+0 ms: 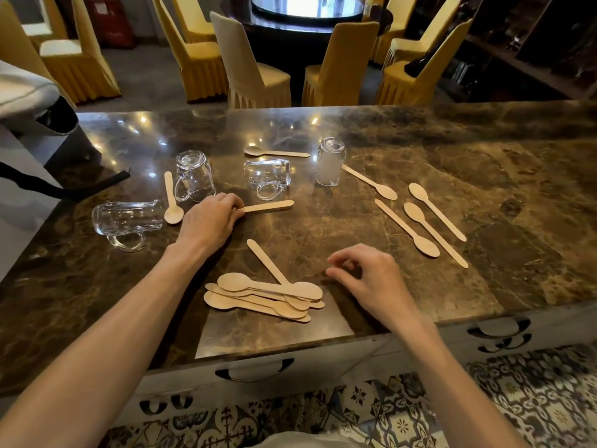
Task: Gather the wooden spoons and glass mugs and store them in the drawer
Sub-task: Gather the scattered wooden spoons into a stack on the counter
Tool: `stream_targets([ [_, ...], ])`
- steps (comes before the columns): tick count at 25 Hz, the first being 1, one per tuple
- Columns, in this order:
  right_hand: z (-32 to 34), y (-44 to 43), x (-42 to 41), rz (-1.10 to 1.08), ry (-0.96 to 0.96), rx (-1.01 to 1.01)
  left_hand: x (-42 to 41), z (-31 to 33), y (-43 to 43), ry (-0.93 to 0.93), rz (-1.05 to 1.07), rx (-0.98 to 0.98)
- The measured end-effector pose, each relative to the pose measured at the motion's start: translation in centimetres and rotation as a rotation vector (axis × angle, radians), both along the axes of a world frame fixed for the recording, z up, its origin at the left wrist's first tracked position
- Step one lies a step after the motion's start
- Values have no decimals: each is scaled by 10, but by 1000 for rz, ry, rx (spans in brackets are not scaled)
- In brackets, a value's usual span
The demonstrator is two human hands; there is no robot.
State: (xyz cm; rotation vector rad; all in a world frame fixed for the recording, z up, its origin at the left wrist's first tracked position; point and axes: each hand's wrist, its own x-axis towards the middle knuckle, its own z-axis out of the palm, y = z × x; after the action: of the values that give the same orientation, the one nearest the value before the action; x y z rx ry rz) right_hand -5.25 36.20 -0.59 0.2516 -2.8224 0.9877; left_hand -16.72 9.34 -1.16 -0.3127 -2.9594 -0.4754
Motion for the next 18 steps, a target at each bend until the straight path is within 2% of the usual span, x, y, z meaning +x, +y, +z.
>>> stream_targets([
  [4, -5, 51, -16, -324, 87, 34, 18, 20, 1, 14, -104, 155],
  [7, -11, 82, -21, -524, 71, 134, 43, 35, 5, 13, -218, 239],
  [11, -19, 97, -21, -560, 21, 193, 80, 37, 9, -40, -325, 239],
  [18, -20, 98, -24, -532, 31, 233, 104, 12, 7, -154, -354, 77],
])
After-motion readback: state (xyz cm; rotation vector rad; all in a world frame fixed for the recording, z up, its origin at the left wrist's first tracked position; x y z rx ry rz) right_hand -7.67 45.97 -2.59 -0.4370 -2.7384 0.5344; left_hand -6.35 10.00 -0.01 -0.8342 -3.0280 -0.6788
